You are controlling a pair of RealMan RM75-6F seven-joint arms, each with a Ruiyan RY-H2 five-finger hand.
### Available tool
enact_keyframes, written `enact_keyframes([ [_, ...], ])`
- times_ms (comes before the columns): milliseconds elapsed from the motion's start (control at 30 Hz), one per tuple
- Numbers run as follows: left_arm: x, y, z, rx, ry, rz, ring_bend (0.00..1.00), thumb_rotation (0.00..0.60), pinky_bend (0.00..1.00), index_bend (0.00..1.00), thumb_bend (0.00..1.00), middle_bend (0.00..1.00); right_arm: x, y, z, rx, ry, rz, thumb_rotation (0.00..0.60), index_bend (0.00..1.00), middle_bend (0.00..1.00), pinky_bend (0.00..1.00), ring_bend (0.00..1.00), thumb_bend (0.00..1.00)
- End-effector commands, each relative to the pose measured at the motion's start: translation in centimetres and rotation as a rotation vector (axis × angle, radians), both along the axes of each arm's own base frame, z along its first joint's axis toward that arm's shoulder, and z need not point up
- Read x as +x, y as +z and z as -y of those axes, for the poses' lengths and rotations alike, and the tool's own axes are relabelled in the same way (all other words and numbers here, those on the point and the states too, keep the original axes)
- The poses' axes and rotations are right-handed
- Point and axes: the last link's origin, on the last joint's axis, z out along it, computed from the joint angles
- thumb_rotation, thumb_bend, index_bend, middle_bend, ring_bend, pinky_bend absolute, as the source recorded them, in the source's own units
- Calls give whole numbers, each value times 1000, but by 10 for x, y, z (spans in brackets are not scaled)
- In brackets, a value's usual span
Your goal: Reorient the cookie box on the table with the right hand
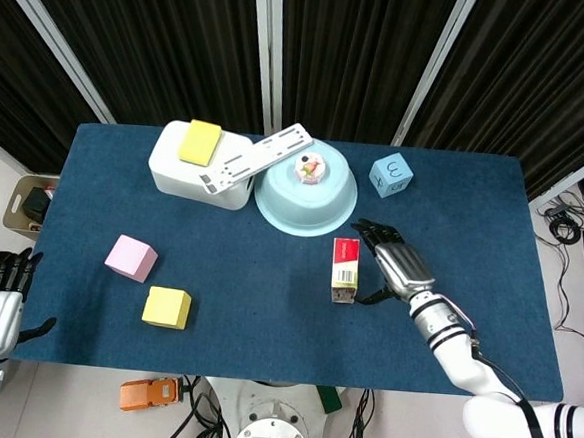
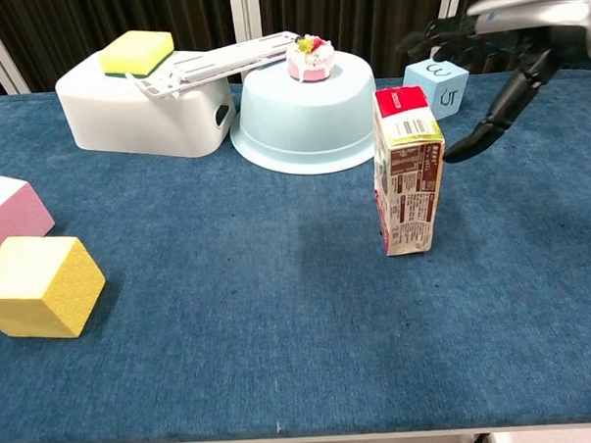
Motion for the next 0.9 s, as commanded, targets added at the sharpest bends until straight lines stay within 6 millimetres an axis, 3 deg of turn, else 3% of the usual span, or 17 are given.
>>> enact_keyframes([
  [33,-2,0,1,-1,6,0,0,600,0,0,132,0,36,-17,0,43,18,-93,600,0,0,0,0,0],
  [333,-5,2,2,0,16,-2,0,600,0,0,132,0,55,-33,6,34,13,-214,600,7,21,0,0,17],
  [467,-5,2,2,-2,19,-3,0,600,0,0,132,0,57,-39,10,15,11,-261,600,139,89,18,38,108],
  [533,-5,2,2,-2,20,-3,0,600,0,0,132,0,57,-41,12,5,6,-280,600,207,155,79,108,171],
  [667,-7,3,3,-3,28,-5,0,600,0,0,132,0,55,-43,15,-13,-7,-306,600,314,232,197,196,205],
  [800,-7,3,4,-1,31,-5,0,600,0,0,132,0,53,-40,19,-35,-10,-263,600,432,314,383,314,312],
  [900,-7,4,4,-1,32,-8,0,600,0,0,132,0,51,-31,18,-38,-11,-178,600,466,341,425,350,328],
])
